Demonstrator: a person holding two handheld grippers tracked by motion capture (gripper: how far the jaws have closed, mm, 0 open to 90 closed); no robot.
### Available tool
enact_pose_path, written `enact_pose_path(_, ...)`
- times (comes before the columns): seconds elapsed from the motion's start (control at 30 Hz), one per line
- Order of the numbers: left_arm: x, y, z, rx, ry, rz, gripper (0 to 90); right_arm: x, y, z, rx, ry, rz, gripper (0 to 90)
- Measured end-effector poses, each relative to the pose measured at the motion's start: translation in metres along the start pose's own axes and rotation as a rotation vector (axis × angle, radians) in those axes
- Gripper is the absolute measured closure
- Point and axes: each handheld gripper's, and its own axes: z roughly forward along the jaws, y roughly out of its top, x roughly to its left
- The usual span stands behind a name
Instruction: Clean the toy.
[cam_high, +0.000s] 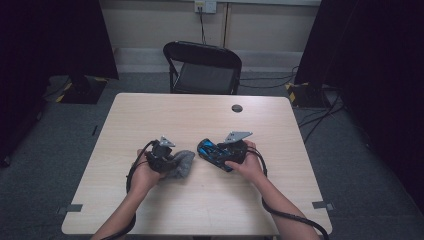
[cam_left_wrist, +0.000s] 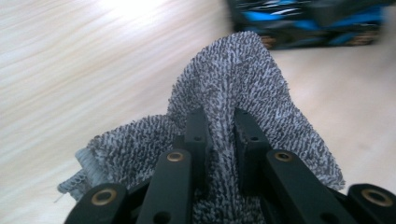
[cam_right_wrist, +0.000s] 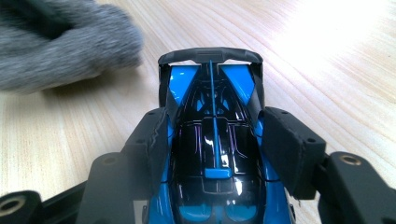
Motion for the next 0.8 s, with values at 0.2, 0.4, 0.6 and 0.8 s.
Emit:
enact_pose_path(0.2,-0.036,0.002,0.003,-0.012,-0.099,0.083,76.8,0.0,0.0,0.0,-0.004,0.001,0.002,42.0)
enact_pose_path(0.4,-0.066,-0.001,0.02,0.028,-0.175,0.135,75.7,-0.001,-0.003,-0.001,-0.019,0.002,0.014,42.0)
enact_pose_path(0.6,-0.07,-0.003,0.023,0.001,-0.215,0.141,60.1,-0.001,-0.003,-0.001,-0.019,0.002,0.017,41.8)
enact_pose_path(0.8,-0.055,-0.003,0.0,-0.089,-0.213,0.093,45.2,-0.001,-0.001,-0.002,-0.023,0.027,0.074,35.5)
